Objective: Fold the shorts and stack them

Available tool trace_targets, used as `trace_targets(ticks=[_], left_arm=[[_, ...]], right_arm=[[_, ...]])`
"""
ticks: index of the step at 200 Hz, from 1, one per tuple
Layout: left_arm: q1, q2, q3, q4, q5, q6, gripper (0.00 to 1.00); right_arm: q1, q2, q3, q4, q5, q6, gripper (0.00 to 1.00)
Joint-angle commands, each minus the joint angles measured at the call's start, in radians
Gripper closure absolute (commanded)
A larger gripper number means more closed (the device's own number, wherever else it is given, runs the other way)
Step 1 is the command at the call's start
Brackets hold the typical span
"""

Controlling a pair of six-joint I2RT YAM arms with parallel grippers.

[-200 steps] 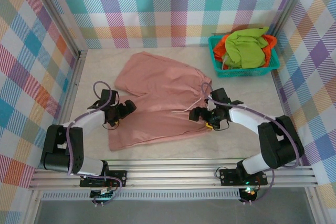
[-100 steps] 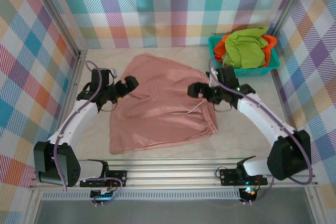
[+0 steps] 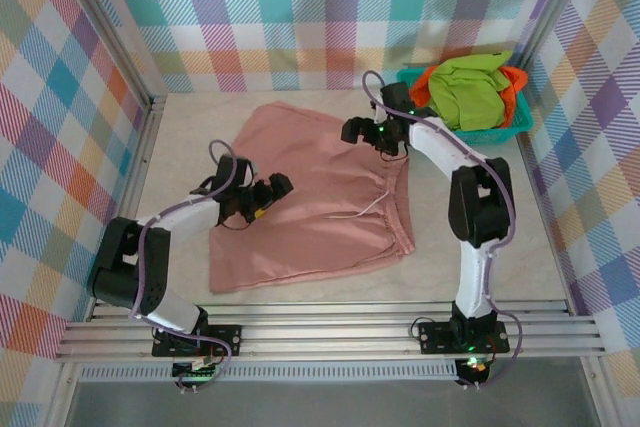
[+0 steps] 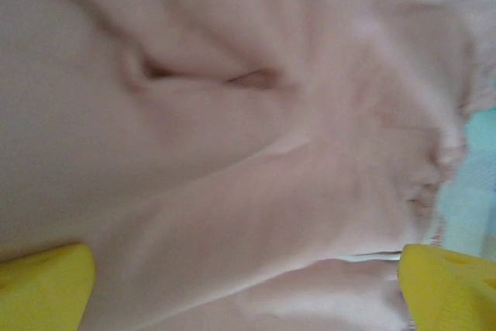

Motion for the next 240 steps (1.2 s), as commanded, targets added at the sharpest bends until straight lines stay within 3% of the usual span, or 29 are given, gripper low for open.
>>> trace_targets(ticks=[1,33,71,98,137,157,177,204,240], left_arm=[[-0.006,-0.002,-0.066,0.04,-0.057,-0.004,0.0],[0.0,-0.025,-0.111,-0.032,-0.132,0.047,0.0],[0.077,-0.038,-0.125,-0.098,-0.166,0.124,0.0],[0.14,-0.04,-0.122,-0.113,-0.145,0.158,0.0],[0.156,-0.021,-0.104,-0.121,-0.139,0.171,0.0],[0.159,-0.053,-0.089,-0.124,-0.11,0.174,0.0],[0.16,-0.155,-0.06,-0.176,-0.11,0.17,0.0],[0.16,-0.332,0.004,-0.358,-0.189,0.161,0.0],[0.203,-0.495,0.022,-0.542,-0.241,0.087,0.0]], right_arm=[[-0.008,0.072,0.088,-0.075,0.025,-0.037,0.01],[-0.014,0.166,0.16,-0.123,0.075,-0.065,0.01],[-0.021,0.242,0.23,-0.173,0.113,-0.083,0.01],[-0.022,0.304,0.312,-0.215,0.125,-0.089,0.01],[-0.026,0.388,0.43,-0.278,0.17,-0.103,0.01],[-0.028,0.41,0.479,-0.278,0.122,-0.108,0.01],[-0.028,0.391,0.498,-0.24,0.058,-0.109,0.0],[-0.017,0.288,0.471,-0.191,-0.004,-0.1,0.01],[0.027,0.014,0.204,-0.055,-0.022,-0.09,0.01]])
